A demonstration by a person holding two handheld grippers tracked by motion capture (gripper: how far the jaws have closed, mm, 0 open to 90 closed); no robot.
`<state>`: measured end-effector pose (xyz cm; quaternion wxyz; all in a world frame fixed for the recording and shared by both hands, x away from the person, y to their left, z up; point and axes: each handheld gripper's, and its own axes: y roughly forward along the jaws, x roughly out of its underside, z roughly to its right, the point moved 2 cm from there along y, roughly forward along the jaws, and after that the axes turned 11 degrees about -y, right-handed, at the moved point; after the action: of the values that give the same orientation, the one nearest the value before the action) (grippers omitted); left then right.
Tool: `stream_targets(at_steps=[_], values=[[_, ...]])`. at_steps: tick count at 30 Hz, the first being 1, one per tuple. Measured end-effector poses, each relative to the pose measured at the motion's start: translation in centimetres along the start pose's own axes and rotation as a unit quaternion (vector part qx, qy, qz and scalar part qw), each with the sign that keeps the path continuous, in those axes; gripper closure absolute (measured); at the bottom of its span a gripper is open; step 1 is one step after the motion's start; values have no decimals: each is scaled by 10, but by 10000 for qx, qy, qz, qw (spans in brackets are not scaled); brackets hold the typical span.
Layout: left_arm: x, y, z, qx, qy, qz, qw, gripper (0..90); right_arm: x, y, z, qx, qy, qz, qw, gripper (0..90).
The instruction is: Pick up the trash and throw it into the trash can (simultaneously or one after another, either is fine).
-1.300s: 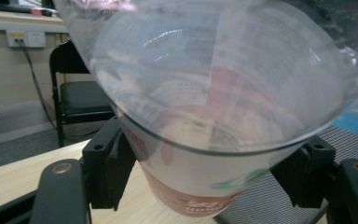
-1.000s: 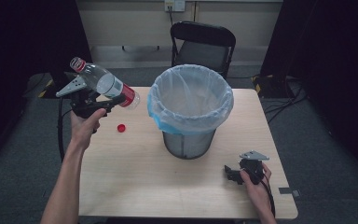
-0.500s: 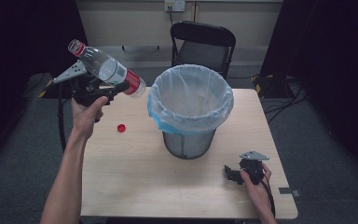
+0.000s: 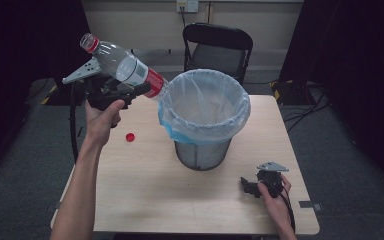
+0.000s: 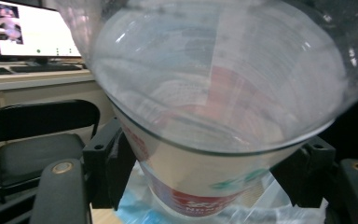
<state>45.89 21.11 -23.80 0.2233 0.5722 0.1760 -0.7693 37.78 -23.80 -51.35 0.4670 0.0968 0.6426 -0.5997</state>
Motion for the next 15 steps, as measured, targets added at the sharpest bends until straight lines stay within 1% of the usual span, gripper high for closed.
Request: stream_targets(at_steps=[1,2,4,5,6,7,9,10,11,12,15], values=[[-2,5,4,91,-23,-9,10000,287,0,0,0,2,6,-6,10000,107],[-2,5,4,91,-23,-9,10000,287,0,0,0,7,13,-3,10000,108],[-3,10,7,154,10,-12,9999,287,0,0,0,2,6,-4,10000,107],[-3,14,9,202,-15,11,9998,287,0,0,0,6,7,-3,10000,107],[-3,17,10,304,-24,4,9995,287,0,0,0,3,3,-4,10000,107],[-1,25,14,456,-47,-54,9989,287,0,0,0,2,1,-5,10000,108],[2,33,18,529,-67,-119,9985,287,0,0,0,3,7,-5,10000,108],[2,33,18,529,-67,-119,9985,287,0,0,0,3,7,-5,10000,108],[3,40,21,579,-67,-161,9982,287,0,0,0,6,11,-3,10000,108],[4,43,22,605,-65,-175,9980,287,0,0,0,8,8,-2,10000,108],[5,53,24,582,-39,-243,9980,286,0,0,0,-1,-5,1,10000,108]])
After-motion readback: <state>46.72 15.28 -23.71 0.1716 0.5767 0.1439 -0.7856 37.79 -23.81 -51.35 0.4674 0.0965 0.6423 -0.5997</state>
